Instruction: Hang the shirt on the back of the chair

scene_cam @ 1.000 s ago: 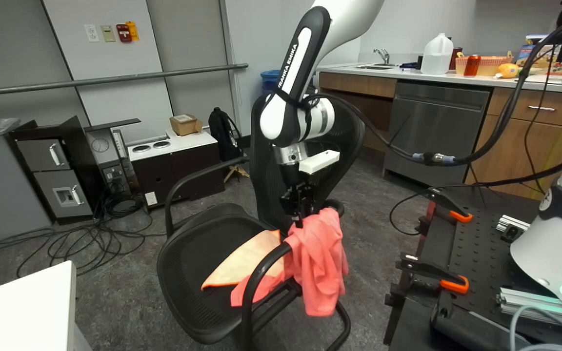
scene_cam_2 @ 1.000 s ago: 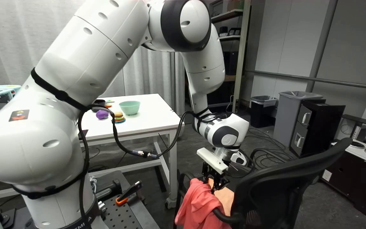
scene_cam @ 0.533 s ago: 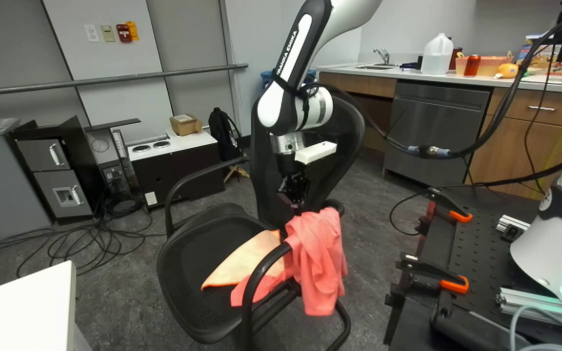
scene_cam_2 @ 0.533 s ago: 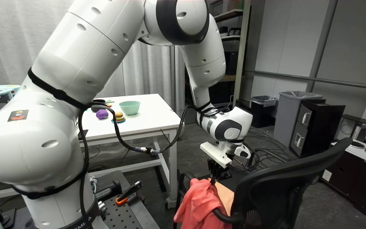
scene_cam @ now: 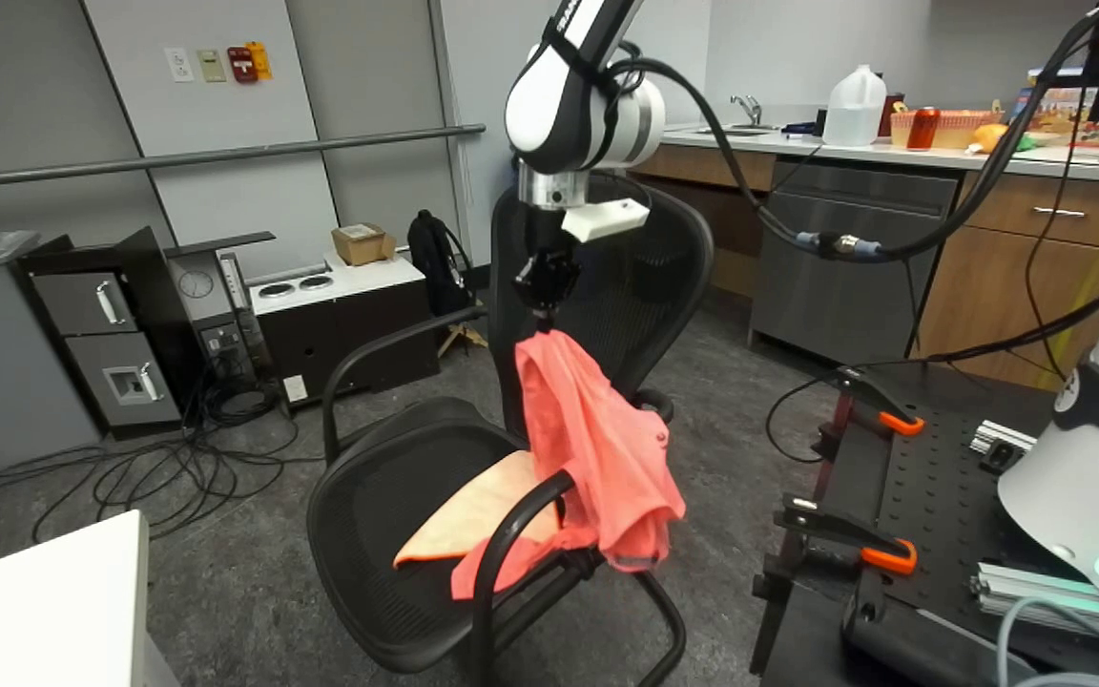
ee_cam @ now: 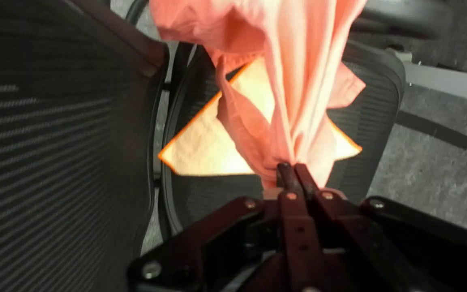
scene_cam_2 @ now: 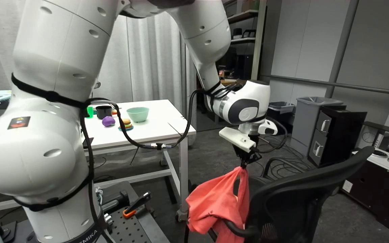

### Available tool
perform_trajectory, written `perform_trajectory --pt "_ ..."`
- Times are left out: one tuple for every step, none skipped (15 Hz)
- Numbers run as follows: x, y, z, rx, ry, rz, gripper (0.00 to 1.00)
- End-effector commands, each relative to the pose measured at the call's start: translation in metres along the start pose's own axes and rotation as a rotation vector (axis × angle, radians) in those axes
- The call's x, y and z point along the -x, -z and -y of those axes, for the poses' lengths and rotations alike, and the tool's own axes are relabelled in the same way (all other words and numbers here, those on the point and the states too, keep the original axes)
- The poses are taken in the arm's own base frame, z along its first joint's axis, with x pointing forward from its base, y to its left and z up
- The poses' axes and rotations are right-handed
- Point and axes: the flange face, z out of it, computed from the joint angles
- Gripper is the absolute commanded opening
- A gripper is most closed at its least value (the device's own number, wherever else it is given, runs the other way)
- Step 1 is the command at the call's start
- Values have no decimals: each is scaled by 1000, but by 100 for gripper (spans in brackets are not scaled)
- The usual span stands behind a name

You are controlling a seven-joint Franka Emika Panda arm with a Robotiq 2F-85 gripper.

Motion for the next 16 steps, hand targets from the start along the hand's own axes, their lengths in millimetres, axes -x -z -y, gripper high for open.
perform_trajectory --pt "11 82 5 34 19 -199 1" --pt "11 102 5 41 18 -249 1" --pt "12 124 5 45 12 -301 1" --pt "14 142 4 50 7 -345 1" --pt "16 163 3 56 -1 -394 1" --pt "18 181 0 63 -12 -435 1" --pt "20 200 -4 72 -25 -483 1" --pt "21 220 -11 84 -42 -530 1" --pt "23 240 -21 97 -62 -577 1" --pt "25 258 -29 112 -83 -619 1" --pt "27 278 -39 132 -109 -658 1" --pt "29 296 -48 149 -135 -693 1" --pt "32 315 -60 169 -171 -732 1" --pt "35 331 -69 185 -203 -760 1" --pt "40 348 -80 205 -244 -795 1" --pt "44 365 -90 227 -286 -824 1"
